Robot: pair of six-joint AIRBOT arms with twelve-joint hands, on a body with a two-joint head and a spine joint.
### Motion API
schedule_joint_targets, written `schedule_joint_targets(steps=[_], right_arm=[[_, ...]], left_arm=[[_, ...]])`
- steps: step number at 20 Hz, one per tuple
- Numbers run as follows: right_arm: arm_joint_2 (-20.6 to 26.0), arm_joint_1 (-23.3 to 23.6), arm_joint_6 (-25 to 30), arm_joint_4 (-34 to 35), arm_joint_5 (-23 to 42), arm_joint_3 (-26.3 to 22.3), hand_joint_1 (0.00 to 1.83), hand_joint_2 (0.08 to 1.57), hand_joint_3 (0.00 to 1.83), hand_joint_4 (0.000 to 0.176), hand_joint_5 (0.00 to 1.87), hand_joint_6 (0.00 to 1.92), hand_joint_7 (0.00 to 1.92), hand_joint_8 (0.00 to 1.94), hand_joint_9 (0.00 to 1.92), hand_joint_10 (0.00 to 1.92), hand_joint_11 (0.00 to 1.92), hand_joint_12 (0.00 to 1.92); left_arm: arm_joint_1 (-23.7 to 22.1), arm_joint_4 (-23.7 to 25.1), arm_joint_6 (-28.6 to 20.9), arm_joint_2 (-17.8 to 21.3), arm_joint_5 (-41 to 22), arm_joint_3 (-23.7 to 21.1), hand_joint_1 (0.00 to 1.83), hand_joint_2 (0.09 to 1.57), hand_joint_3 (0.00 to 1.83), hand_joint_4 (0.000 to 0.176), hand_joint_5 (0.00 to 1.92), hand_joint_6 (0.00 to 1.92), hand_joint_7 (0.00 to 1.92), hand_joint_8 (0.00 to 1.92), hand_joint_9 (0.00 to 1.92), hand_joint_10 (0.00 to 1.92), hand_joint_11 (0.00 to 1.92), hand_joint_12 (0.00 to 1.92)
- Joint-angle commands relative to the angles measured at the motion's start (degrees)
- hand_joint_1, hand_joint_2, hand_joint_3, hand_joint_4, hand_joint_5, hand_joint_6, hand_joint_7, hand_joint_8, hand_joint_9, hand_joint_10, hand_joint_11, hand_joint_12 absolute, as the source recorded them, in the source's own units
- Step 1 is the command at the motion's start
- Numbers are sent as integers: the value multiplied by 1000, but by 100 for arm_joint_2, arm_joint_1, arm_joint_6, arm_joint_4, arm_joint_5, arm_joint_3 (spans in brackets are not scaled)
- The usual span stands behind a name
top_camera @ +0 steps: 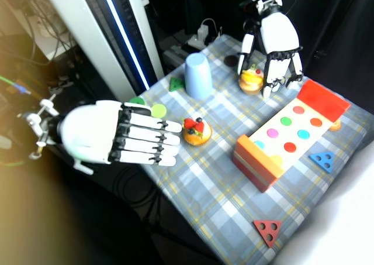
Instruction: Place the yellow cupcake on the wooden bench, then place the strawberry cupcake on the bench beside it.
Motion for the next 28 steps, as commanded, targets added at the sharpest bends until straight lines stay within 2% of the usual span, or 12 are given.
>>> schedule_joint_targets(steps=[1, 4, 5, 6, 7, 9, 11, 16, 18, 21, 22, 28], right_arm=[[16, 54, 57, 167, 665, 17, 584, 1237, 0, 0, 626, 11, 716, 13, 637, 12, 532, 67], [17, 53, 60, 168, 665, 17, 578, 1234, 0, 0, 628, 6, 716, 6, 636, 6, 536, 64], [17, 50, 60, 172, 665, 18, 600, 1231, 0, 0, 633, 6, 724, 7, 641, 7, 545, 67], [18, 48, 60, 176, 665, 18, 585, 1224, 0, 0, 634, 4, 722, 4, 636, 3, 538, 62], [18, 45, 60, 181, 665, 18, 583, 1223, 0, 0, 630, 2, 717, 1, 628, 0, 529, 57], [18, 40, 60, 190, 665, 18, 584, 1229, 0, 0, 630, 2, 718, 2, 634, 3, 537, 60], [15, 39, 59, 194, 665, 22, 571, 1224, 0, 0, 636, 3, 718, 1, 633, 2, 545, 61], [-42, 39, 59, 192, 664, 63, 565, 1245, 4, 0, 644, 3, 727, 2, 661, 7, 568, 64], [-65, 40, 59, 190, 664, 75, 573, 1247, 3, 0, 649, 4, 742, 6, 669, 8, 567, 61], [-76, 40, 59, 188, 651, 90, 573, 1221, 0, 0, 645, 2, 741, 3, 666, 3, 571, 56], [-79, 40, 59, 186, 643, 97, 579, 1233, 1, 0, 656, 5, 748, 5, 676, 6, 592, 64], [-159, 44, 79, 125, 630, 163, 553, 1246, 2, 0, 686, 7, 774, 5, 715, 9, 626, 68]], left_arm=[[-85, 80, -86, -35, -624, 24, 1012, 1103, 0, 170, 978, 922, 1161, 308, 1047, 180, 58, 927], [-111, 179, -256, -29, -740, 14, 1064, 1074, 1, 121, 1065, 833, 1078, 737, 1044, 501, 110, 949], [-147, 292, -474, 4, -863, 6, 1054, 1079, 0, 139, 1051, 855, 1037, 866, 1017, 619, 141, 920], [-179, 380, -628, 30, -953, -2, 1086, 1074, 0, 63, 1071, 825, 1073, 782, 1028, 694, 139, 940], [-245, 538, -895, 69, -1115, -14, 1236, 1080, 0, 0, 1092, 598, 1066, 1037, 1010, 718, 134, 940], [-515, 805, -1187, 109, -1405, -8, 1131, 1075, 0, 0, 1074, 808, 1092, 779, 930, 848, 146, 898], [-989, 1024, -1187, 46, -1498, 100, 1257, 1072, 2, 0, 1051, 683, 1120, 932, 932, 377, 154, 753], [-2145, 1049, -1188, -570, -714, 966, 1267, 1062, 2, 0, 1104, 579, 1119, 945, 1032, 261, 170, 977], [-2338, 930, -1175, -735, -396, 1257, 1284, 1048, 0, 0, 1161, 448, 1159, 901, 1004, 439, 179, 1350], [-2577, 82, 241, -1009, 8, 1559, 1296, 1021, 0, 0, 1325, 119, 1205, 834, 876, 864, 145, 1437], [-2615, -157, 574, -1128, 129, 1696, 1284, 1020, 8, 0, 1240, 323, 1226, 752, 962, 408, 136, 1161], [-2674, -1630, 2357, -1752, 656, 2476, 1233, 1096, 0, 0, 958, 899, 1103, 895, 1039, 14, 114, 681]])
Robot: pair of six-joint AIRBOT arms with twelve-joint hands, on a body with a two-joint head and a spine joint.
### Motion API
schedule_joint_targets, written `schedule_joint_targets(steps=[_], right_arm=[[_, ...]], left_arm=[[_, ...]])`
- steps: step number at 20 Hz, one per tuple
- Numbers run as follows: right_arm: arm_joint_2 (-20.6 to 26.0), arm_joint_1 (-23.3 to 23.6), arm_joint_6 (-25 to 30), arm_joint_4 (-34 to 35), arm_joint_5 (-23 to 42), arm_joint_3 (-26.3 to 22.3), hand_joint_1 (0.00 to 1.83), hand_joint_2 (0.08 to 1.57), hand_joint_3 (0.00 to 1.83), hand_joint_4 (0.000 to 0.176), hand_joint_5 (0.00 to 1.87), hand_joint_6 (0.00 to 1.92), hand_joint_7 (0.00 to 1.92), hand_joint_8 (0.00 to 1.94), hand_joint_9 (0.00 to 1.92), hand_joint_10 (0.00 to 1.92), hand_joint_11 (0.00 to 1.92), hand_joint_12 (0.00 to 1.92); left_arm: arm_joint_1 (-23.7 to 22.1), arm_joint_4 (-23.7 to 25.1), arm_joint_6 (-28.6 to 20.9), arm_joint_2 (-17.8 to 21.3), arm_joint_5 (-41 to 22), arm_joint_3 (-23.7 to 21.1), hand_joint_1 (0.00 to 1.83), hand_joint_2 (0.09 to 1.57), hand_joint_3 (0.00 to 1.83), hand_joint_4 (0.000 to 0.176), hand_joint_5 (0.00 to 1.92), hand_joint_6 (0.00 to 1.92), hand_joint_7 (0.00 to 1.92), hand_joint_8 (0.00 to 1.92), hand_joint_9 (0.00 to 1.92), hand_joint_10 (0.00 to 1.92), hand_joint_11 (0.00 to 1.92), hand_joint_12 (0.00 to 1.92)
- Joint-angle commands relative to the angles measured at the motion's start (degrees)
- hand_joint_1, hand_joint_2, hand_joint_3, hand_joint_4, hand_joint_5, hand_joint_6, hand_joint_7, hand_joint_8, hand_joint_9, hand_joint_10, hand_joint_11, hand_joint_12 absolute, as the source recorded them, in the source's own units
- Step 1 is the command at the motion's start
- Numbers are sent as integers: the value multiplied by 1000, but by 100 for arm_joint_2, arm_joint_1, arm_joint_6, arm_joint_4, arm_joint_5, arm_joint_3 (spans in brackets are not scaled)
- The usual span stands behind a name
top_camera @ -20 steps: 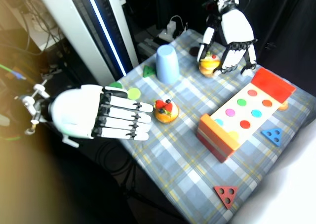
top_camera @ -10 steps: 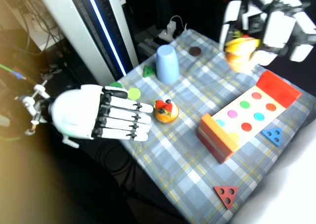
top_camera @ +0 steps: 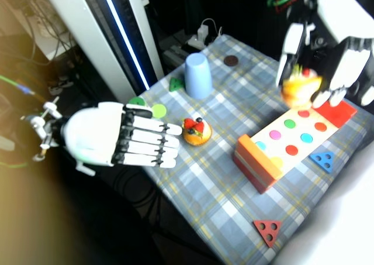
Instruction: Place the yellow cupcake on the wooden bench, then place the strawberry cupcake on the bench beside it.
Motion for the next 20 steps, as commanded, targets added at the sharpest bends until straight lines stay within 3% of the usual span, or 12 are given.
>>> schedule_joint_targets(steps=[1, 3, 8, 9, 10, 12, 13, 14, 15, 16, 17, 20], right_arm=[[-37, 49, 87, 115, 673, 44, 538, 1246, 1, 0, 685, 4, 773, 3, 726, 10, 652, 76], [-58, 56, 127, 82, 669, 67, 539, 1252, 4, 0, 675, 0, 763, 0, 720, 6, 652, 74], [-78, 80, 143, 41, 642, 87, 544, 1264, 4, 0, 658, 0, 754, 2, 724, 6, 661, 72], [-83, 80, 143, 41, 642, 90, 546, 1260, 2, 0, 661, 1, 754, 2, 728, 7, 668, 74], [-90, 81, 144, 41, 642, 94, 544, 1257, 0, 0, 660, 1, 756, 3, 734, 9, 676, 76], [-94, 81, 153, 41, 642, 97, 538, 1263, 2, 0, 659, 0, 755, 2, 730, 6, 675, 73], [-94, 81, 156, 41, 642, 97, 558, 1264, 1, 0, 655, 0, 752, 0, 732, 4, 675, 69], [-94, 81, 160, 40, 642, 97, 560, 1261, 0, 0, 652, 0, 747, 0, 730, 3, 670, 65], [-95, 81, 169, 40, 642, 96, 556, 1266, 1, 0, 656, 1, 753, 2, 737, 5, 681, 68], [-95, 81, 180, 40, 642, 96, 556, 1266, 1, 0, 656, 1, 753, 2, 737, 5, 681, 68], [-96, 81, 193, 39, 642, 96, 542, 1269, 3, 0, 661, 3, 753, 2, 733, 2, 682, 64], [-96, 80, 213, 30, 642, 96, 519, 1270, 2, 0, 663, 2, 749, 1, 734, 3, 688, 60]], left_arm=[[-107, -122, 163, -32, -423, 97, 1211, 1127, 4, 0, 893, 1032, 1030, 990, 991, 5, 156, 570], [-86, -413, 451, -134, -369, 243, 1236, 1112, 0, 0, 945, 879, 1059, 1016, 1068, 13, 242, 429], [-5, -634, 523, -204, -309, 385, 1214, 1120, 1, 0, 938, 942, 1020, 1029, 999, 0, 279, 304], [22, -633, 524, -215, -303, 385, 1202, 1129, 2, 24, 940, 972, 976, 1066, 965, 0, 296, 321], [55, -632, 524, -231, -295, 385, 1199, 1131, 1, 31, 953, 957, 956, 1091, 964, 2, 311, 333], [133, -629, 524, -263, -270, 385, 1195, 1139, 1, 26, 970, 931, 901, 1176, 920, 3, 308, 325], [173, -623, 524, -278, -250, 385, 957, 1062, 0, 64, 783, 376, 779, 266, 815, 0, 250, 315], [211, -622, 527, -287, -230, 385, 890, 1059, 0, 63, 750, 106, 738, 120, 745, 0, 198, 327], [238, -628, 527, -292, -220, 385, 806, 1167, 1, 70, 737, 25, 728, 45, 735, 1, 215, 388], [255, -632, 528, -294, -211, 385, 806, 1167, 1, 70, 737, 25, 728, 45, 735, 1, 215, 388], [268, -640, 528, -294, -206, 383, 853, 1234, 3, 69, 719, 0, 675, 2, 699, 0, 142, 549], [254, -650, 528, -280, -207, 363, 951, 1196, 0, 83, 619, 0, 577, 0, 670, 1, 86, 567]])
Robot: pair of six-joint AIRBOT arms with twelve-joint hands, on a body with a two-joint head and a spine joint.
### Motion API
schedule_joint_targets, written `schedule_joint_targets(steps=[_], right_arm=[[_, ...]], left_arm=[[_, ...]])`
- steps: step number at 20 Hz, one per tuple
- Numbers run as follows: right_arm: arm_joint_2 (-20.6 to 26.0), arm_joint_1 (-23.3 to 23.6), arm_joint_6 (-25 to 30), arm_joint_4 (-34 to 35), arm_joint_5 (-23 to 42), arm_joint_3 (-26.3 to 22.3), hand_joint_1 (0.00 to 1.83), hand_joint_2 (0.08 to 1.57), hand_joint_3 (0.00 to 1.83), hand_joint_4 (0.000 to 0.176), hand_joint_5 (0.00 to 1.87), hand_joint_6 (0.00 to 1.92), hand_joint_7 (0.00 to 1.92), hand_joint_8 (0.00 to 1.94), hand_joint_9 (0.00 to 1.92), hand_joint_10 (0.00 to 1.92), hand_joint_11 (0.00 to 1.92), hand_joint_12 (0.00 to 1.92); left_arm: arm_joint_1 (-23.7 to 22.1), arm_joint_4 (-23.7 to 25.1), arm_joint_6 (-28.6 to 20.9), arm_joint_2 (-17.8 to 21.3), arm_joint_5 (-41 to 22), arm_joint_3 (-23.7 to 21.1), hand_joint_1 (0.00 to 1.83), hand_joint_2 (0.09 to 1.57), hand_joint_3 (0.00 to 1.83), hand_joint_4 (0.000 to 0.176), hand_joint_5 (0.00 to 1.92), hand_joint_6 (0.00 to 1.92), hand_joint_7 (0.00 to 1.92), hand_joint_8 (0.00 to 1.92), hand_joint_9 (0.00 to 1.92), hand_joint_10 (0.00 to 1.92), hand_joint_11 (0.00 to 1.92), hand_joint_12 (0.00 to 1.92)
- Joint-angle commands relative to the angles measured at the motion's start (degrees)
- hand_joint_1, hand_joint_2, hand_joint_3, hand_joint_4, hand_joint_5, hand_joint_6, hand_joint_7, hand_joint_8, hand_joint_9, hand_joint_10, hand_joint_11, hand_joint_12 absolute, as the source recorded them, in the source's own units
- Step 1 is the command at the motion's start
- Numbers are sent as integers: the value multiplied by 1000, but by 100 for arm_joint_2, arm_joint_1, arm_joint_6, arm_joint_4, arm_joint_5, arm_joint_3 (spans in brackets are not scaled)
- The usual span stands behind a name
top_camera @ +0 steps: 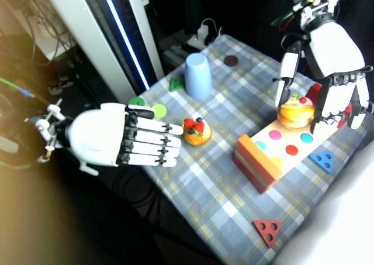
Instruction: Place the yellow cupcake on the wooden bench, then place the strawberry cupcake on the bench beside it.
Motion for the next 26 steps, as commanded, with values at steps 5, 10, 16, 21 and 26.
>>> schedule_joint_targets(steps=[5, 10, 16, 21, 26], right_arm=[[-28, 76, 77, 160, 681, 21, 509, 1273, 1, 0, 661, 1, 751, 1, 751, 5, 706, 56], [-101, 228, 72, 138, 679, 79, 588, 1162, 0, 0, 559, 0, 645, 0, 627, 0, 582, 3], [-448, 980, 180, -517, -11, 350, 757, 1028, 0, 0, 443, 0, 463, 1, 425, 0, 389, 1], [-703, 1422, 407, -1115, -705, 610, 802, 957, 0, 0, 433, 1, 481, 6, 493, 15, 506, 77], [-898, 1623, 659, -1611, -1248, 817, 888, 949, 0, 67, 430, 0, 557, 0, 730, 4, 460, 877]], left_arm=[[-39, 160, -87, 199, -586, -307, 457, 1165, 0, 175, 147, 0, 175, 0, 265, 0, 0, 463], [128, 1931, -2254, 547, -1207, -886, 363, 981, 1, 176, 0, 0, 0, 0, 1, 0, 0, 110], [910, 3773, -4987, 1756, -3135, -2281, 766, 754, 0, 176, 0, 0, 0, 0, 0, 0, 0, 0], [1932, 4366, -6171, 2638, -4569, -3222, 948, 757, 0, 176, 0, 0, 0, 0, 0, 0, 0, 0], [2278, 4354, -6486, 2889, -4899, -3414, 802, 757, 0, 158, 0, 0, 0, 0, 0, 0, 0, 0]])
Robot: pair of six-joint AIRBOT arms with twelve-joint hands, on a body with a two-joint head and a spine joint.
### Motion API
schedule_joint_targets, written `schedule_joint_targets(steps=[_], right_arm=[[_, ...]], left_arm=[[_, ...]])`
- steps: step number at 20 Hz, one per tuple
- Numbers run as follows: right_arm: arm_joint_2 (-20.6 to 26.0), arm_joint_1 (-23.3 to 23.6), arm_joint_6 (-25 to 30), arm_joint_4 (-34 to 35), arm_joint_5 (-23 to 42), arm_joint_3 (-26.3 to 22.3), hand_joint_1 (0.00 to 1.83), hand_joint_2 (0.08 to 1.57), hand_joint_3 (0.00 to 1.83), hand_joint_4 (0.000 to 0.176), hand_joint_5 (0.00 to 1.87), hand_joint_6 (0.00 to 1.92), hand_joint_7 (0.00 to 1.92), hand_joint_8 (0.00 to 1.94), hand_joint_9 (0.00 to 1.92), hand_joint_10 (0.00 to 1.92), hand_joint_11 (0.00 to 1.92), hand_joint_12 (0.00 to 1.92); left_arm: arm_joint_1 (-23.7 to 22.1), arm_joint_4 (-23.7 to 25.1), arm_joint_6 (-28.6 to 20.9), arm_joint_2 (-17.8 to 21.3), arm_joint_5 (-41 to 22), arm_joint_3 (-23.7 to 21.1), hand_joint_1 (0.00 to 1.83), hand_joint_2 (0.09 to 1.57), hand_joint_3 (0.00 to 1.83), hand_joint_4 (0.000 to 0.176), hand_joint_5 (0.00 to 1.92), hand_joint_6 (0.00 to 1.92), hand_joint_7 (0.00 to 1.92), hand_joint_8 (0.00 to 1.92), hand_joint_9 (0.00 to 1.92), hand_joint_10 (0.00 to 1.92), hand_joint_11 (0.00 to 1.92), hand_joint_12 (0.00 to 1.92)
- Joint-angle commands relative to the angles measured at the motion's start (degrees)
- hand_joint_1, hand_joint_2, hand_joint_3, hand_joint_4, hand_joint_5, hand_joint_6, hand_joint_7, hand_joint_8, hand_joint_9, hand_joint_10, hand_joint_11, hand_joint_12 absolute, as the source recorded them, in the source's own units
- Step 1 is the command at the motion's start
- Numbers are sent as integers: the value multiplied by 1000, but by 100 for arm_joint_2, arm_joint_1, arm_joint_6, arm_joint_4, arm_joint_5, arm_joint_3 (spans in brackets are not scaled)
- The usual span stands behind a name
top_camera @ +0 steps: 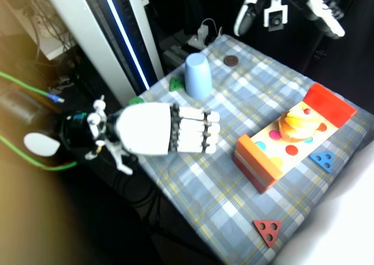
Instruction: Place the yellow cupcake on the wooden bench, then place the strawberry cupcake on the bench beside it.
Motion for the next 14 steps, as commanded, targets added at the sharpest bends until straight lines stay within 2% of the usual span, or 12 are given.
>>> schedule_joint_targets(steps=[1, 2, 3, 5, 6, 7, 8, 10, 11, 12, 13, 14], right_arm=[[-86, 132, 76, 54, 450, 34, 960, 935, 0, 75, 451, 1, 582, 1, 848, 43, 533, 1099], [-126, 177, 84, 0, 401, 55, 951, 938, 0, 53, 476, 2, 594, 1, 866, 44, 505, 1211], [-166, 233, 85, -70, 336, 74, 919, 932, 0, 22, 514, 4, 614, 3, 792, 10, 383, 1208], [-235, 314, 85, -194, 178, 128, 836, 929, 0, 0, 567, 5, 704, 11, 863, 42, 403, 1423], [-269, 336, 87, -232, 108, 161, 892, 925, 0, 0, 581, 3, 738, 11, 918, 84, 447, 1544], [-292, 347, 90, -244, 75, 181, 958, 916, 2, 0, 603, 4, 770, 1, 868, 260, 469, 1565], [-319, 355, 94, -250, 43, 203, 941, 932, 0, 0, 622, 3, 785, 1, 792, 453, 465, 1558], [-365, 362, 98, -250, 11, 238, 1094, 908, 0, 0, 731, 3, 890, 9, 729, 847, 534, 1575], [-380, 367, 98, -252, -3, 254, 1241, 943, 3, 0, 798, 6, 958, 24, 748, 1001, 616, 1546], [-384, 370, 98, -257, -14, 261, 1343, 1031, 12, 0, 860, 11, 1040, 702, 779, 1038, 677, 1509], [-384, 374, 100, -257, -21, 265, 1291, 1073, 8, 0, 960, 589, 1096, 925, 966, 934, 836, 1395], [-384, 377, 103, -257, -22, 269, 1284, 1080, 0, 0, 991, 702, 1114, 962, 1075, 864, 936, 1292]], left_arm=[[-58, 8, -48, 29, -724, 29, 824, 768, 4, 172, 0, 0, 0, 0, 0, 0, 0, 0], [-54, -6, -49, 29, -717, 28, 808, 770, 5, 164, 0, 0, 0, 0, 0, 0, 0, 0], [-44, -28, -53, 29, -714, 27, 847, 776, 6, 168, 0, 0, 0, 0, 0, 0, 52, 24], [-25, -35, -118, 32, -716, 28, 837, 777, 4, 176, 0, 0, 0, 0, 0, 0, 65, 32], [-23, -35, -130, 32, -717, 29, 839, 782, 5, 175, 0, 0, 0, 0, 0, 0, 92, 45], [-23, -35, -130, 31, -718, 29, 840, 782, 4, 176, 0, 0, 0, 0, 0, 0, 52, 30], [-23, -37, -130, 30, -719, 28, 852, 785, 5, 176, 0, 0, 0, 0, 0, 0, 119, 61], [-19, -50, -131, 28, -711, 28, 838, 790, 5, 176, 0, 0, 0, 0, 0, 0, 76, 47], [-9, -64, -131, 25, -709, 33, 812, 789, 4, 176, 0, 0, 0, 0, 0, 0, 74, 49], [-3, -73, -131, 22, -711, 37, 789, 791, 4, 176, 0, 0, 0, 0, 0, 0, 48, 39], [1, -80, -131, 17, -711, 41, 800, 791, 3, 176, 0, 0, 0, 0, 0, 0, 35, 35], [5, -83, -131, 17, -711, 41, 810, 792, 3, 176, 0, 0, 0, 0, 0, 0, 37, 37]])
